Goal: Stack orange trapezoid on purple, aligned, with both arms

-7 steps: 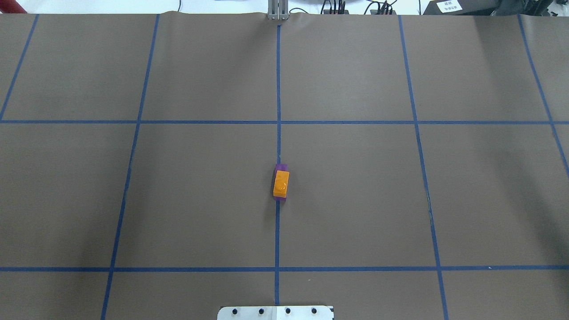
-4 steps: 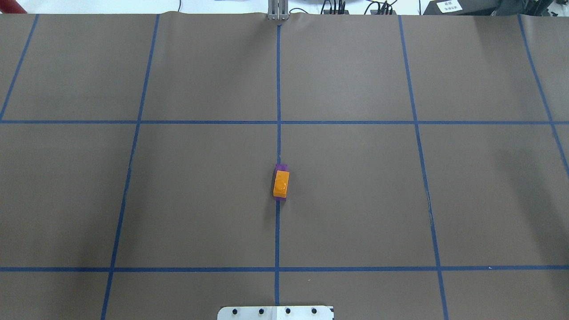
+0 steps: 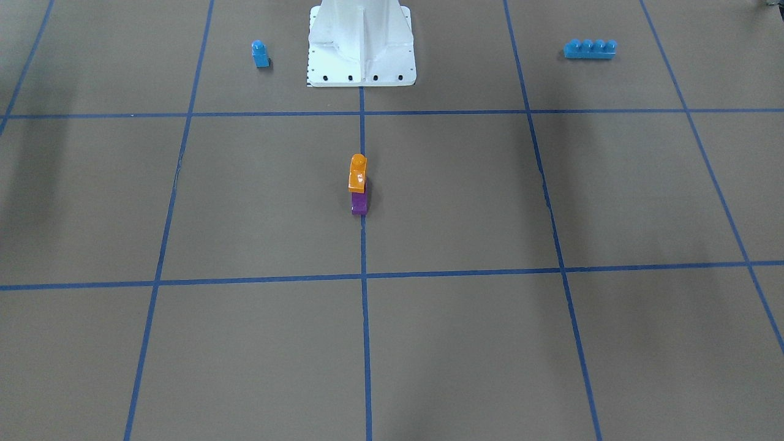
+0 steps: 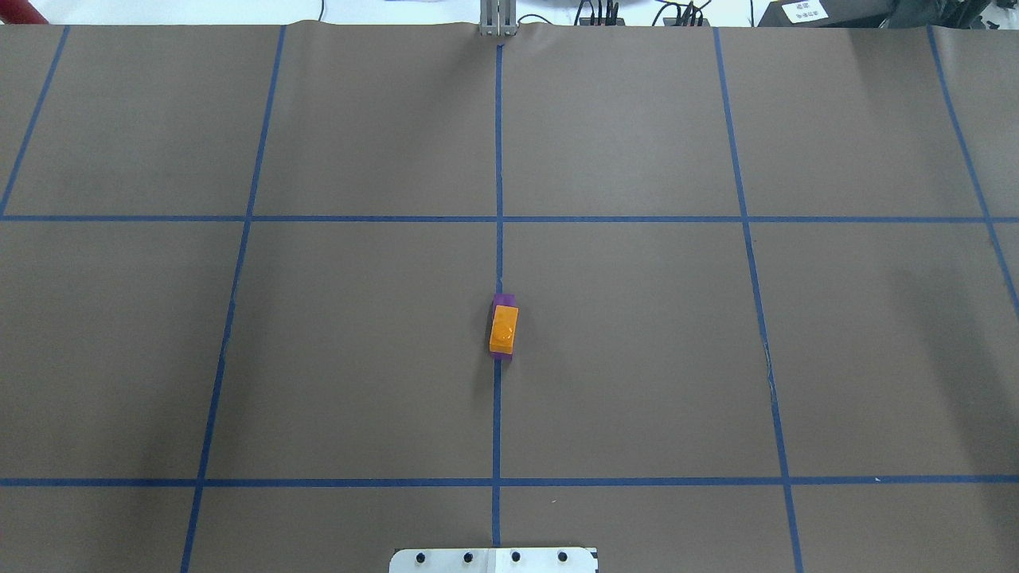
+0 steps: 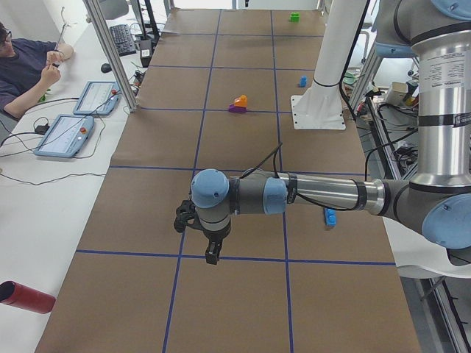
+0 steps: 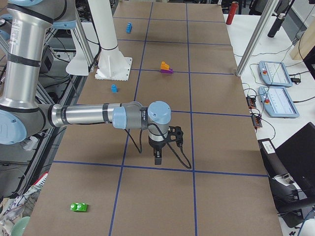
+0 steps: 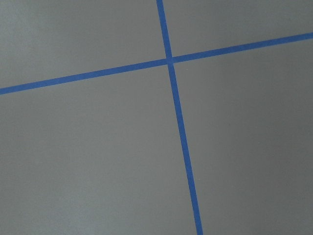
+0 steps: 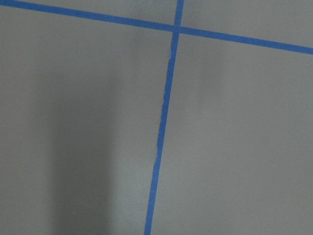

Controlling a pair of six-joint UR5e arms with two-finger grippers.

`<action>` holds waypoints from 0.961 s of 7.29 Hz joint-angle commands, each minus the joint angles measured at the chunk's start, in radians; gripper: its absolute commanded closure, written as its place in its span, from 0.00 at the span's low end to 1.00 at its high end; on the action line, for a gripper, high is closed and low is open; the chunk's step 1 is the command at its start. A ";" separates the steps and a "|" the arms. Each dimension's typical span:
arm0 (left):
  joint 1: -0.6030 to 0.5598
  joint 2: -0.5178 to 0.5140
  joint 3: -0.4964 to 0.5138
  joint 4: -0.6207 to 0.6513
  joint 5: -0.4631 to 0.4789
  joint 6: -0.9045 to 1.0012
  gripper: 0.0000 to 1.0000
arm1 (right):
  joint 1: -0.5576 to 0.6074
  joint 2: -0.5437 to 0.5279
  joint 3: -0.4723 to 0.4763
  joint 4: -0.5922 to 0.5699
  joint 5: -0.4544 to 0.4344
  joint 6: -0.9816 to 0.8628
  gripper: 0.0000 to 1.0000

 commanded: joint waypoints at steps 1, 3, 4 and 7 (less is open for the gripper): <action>0.000 0.000 0.000 0.000 0.000 0.000 0.00 | -0.001 0.006 -0.002 0.001 0.020 0.001 0.00; 0.000 0.000 0.002 0.000 0.001 0.000 0.00 | -0.001 0.008 -0.004 0.002 0.080 -0.001 0.00; 0.000 0.000 0.002 0.000 0.001 0.000 0.00 | 0.000 0.008 -0.005 0.002 0.077 -0.001 0.00; 0.000 0.000 0.002 0.000 0.001 -0.003 0.00 | -0.001 0.009 -0.001 0.002 0.077 0.001 0.00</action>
